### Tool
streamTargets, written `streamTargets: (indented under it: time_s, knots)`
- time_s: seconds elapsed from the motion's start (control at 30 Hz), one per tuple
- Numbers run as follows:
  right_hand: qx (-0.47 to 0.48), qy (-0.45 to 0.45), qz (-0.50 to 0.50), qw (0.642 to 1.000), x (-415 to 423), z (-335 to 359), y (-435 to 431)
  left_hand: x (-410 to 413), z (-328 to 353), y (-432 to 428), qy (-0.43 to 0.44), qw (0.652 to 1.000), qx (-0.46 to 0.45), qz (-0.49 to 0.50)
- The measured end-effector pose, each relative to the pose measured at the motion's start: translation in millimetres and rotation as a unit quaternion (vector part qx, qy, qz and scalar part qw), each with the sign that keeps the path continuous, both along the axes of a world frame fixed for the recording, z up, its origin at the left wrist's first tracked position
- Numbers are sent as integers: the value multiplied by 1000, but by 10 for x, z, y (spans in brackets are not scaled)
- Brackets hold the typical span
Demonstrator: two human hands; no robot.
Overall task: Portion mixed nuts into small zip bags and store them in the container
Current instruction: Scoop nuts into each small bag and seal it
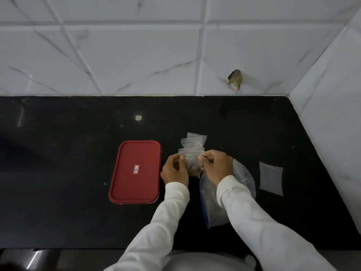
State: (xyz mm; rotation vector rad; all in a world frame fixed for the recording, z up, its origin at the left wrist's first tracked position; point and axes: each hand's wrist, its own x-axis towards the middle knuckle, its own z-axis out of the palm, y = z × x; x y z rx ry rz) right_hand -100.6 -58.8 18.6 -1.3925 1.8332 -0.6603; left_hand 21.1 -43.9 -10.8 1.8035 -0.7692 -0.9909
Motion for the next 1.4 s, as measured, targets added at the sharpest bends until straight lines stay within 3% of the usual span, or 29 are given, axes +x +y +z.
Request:
streamTargets:
  time_s: [0.27, 0.5, 0.63, 0.73, 0.93, 1.1, 1.27, 1.4]
  knots:
    - [-7, 150, 30, 988, 85, -48, -82, -9, -210, -95, -48, 997, 66, -15]
    - [36, 191, 29, 980, 129, -137, -133, 3, -235, -145, -54, 995, 79, -26]
    - [11, 198, 27, 980, 96, -123, -89, -3, -227, -139, -44, 996, 71, -32]
    - [-10, 168, -8, 986, 32, -79, -61, -16, -202, -64, -34, 997, 67, -31]
    - [-50, 2, -116, 992, -200, 77, 119, -36, -41, 76, -30, 997, 52, -47]
    - [-50, -123, -218, 967, -545, 318, 510, -157, 257, 327, -126, 985, -22, -119]
    - [-43, -99, -321, 941, -1027, 156, 860, -581, 491, 503, 11, 961, -115, -253]
    - [-32, -35, -326, 944, -1419, -66, 938, -1093, 604, 571, 113, 932, -55, -339]
